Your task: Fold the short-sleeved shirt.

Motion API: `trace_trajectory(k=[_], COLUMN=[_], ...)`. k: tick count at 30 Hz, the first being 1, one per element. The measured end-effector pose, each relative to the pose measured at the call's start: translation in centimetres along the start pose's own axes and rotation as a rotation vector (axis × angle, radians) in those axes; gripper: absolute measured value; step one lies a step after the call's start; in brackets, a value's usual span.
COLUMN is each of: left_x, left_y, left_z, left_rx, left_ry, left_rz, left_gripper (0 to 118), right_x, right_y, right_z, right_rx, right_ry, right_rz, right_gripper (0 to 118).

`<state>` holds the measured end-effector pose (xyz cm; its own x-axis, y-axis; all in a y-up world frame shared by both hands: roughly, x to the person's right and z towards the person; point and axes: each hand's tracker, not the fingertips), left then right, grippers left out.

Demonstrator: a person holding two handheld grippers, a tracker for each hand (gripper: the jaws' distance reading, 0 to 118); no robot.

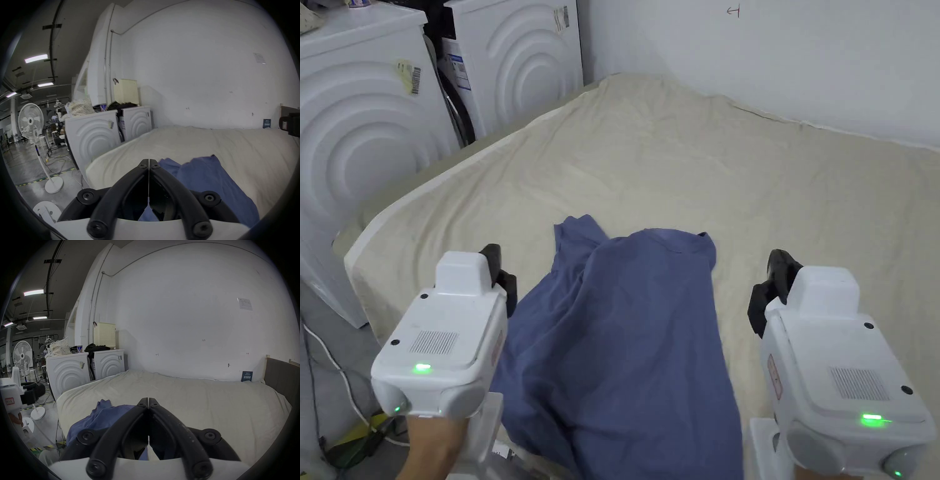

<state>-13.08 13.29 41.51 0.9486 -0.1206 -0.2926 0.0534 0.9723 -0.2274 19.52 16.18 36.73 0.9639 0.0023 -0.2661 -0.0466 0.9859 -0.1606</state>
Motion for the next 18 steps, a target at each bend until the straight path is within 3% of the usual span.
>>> trace_trajectory(k=[6,8,9,10,13,14,18], left_x=[4.3,5.7,6.6,7.3,9.4,10.1,12.0], left_y=[-0.1,-0.9,-1.3,-1.7,-3.1,-3.8,-6.6], left_z=[-5.1,-7.9,-9.0,-9.9,-12.6,-13.4,-16.6], left_rx=[-0.259,-0.363,-0.396,-0.429,-0.542,-0.57,-0.658], left_ry=[-0.192,-0.25,-0.272,-0.283,-0.301,-0.296,-0.234], left_rz=[0.031,0.023,0.026,0.03,0.049,0.04,-0.009], left_gripper=[1,7,13,34,110,118,113], right_x=[2.6,3.8,4.4,5.1,7.0,7.6,9.7], right_y=[-0.3,-0.5,-0.6,-0.7,-1.0,-1.2,-1.9], right_z=[0.7,1.0,1.2,1.4,2.1,2.3,3.5], right_rx=[-0.017,-0.026,-0.03,-0.035,-0.049,-0.053,-0.079], right_ry=[-0.064,-0.098,-0.117,-0.133,-0.184,-0.203,-0.258], right_rz=[0.013,0.015,0.015,0.015,0.008,0.007,0.008], right_gripper=[1,1,1,1,1,1,1])
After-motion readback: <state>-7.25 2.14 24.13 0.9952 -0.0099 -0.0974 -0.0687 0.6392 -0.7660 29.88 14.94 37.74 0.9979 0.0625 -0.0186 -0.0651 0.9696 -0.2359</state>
